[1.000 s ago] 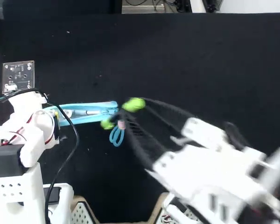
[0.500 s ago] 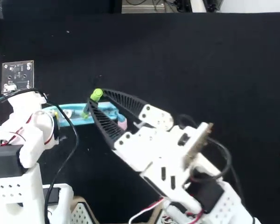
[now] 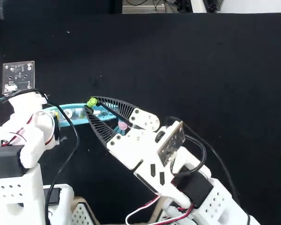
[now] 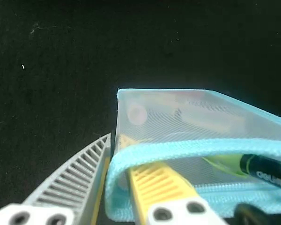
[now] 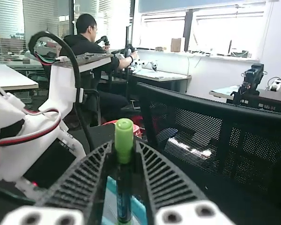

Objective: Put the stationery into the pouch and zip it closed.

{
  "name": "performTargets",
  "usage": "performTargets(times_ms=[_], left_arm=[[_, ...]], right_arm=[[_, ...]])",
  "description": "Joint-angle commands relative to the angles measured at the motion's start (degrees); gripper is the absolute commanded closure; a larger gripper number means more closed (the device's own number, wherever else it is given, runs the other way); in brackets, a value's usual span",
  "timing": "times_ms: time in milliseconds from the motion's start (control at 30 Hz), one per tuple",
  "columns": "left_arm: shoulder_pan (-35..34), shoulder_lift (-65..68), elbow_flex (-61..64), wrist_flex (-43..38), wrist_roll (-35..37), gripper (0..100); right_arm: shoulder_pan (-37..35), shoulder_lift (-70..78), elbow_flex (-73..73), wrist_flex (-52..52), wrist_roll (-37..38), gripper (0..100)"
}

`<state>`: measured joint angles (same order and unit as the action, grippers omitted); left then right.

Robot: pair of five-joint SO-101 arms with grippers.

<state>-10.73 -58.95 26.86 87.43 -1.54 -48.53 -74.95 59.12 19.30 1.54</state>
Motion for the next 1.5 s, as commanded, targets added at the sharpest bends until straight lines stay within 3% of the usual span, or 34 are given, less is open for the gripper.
performTargets(times_ms=[0,133,433,633,800,933,1067,1267,1467], left_arm=[[-0.7,0.2,0.0,-0.5,0.2,97],[-0.7,0.2,0.0,-0.5,0.2,97],[-0.7,0.2,0.0,-0.5,0.2,97],[-0.7,0.2,0.1,-0.5,0.2,97],[-0.7,0.2,0.0,-0.5,0.2,97],[-0.7,0.2,0.0,-0.5,0.2,97],[-0.7,0.2,0.0,-0.5,0.2,97],[-0.7,0.2,0.0,-0.5,0.2,97],[-0.7,0.2,0.0,-0.5,0.2,97]], right_arm=[[-0.4,-0.2,-0.7,2.7,0.6,95.2],[-0.4,-0.2,-0.9,7.0,0.3,86.2],[-0.2,3.2,-8.4,9.7,0.3,86.1],[2.4,12.2,-25.3,32.4,0.2,86.1],[12.0,16.7,-34.1,51.3,0.7,85.8],[16.9,15.0,-31.2,53.1,3.7,85.8],[13.4,14.5,-26.9,55.8,13.0,85.7],[8.3,14.5,-21.0,52.3,14.1,85.7],[8.3,14.5,-15.3,44.7,16.8,85.7]])
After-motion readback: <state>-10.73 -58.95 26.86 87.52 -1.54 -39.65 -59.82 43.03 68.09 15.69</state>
